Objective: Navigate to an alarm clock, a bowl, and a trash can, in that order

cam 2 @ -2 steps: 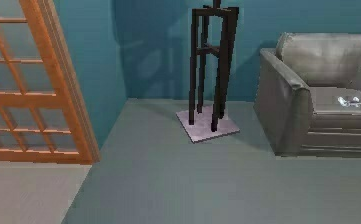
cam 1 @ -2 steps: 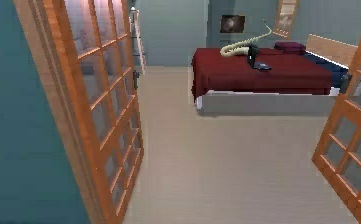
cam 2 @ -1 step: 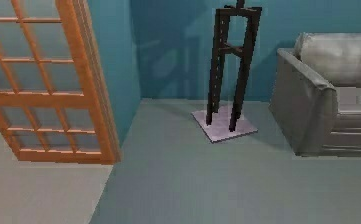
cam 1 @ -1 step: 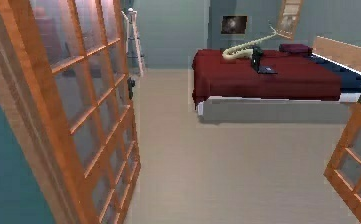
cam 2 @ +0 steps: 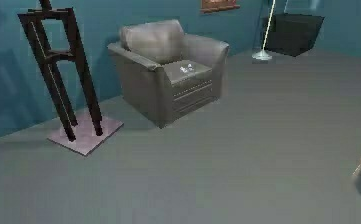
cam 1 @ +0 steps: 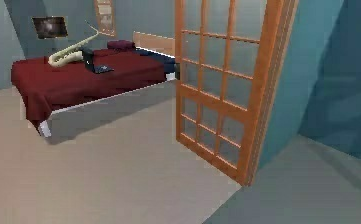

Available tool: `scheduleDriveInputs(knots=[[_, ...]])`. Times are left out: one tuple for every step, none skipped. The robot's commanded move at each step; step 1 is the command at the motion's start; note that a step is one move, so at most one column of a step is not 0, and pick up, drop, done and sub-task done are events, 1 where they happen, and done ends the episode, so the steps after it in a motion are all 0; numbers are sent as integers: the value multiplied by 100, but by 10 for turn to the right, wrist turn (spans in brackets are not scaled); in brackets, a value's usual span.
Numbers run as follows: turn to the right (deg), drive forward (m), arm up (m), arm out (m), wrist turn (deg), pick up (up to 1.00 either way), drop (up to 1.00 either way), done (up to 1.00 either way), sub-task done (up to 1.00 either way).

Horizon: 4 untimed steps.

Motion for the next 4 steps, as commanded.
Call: scheduleDriveInputs(knots=[[420,0,0,0,0,0,0,0,0],[0,10,0,0,0,0,0,0,0],[-450,0,0,0,0,0,0,0,0],[-420,0,0,0,0,0,0,0,0]])
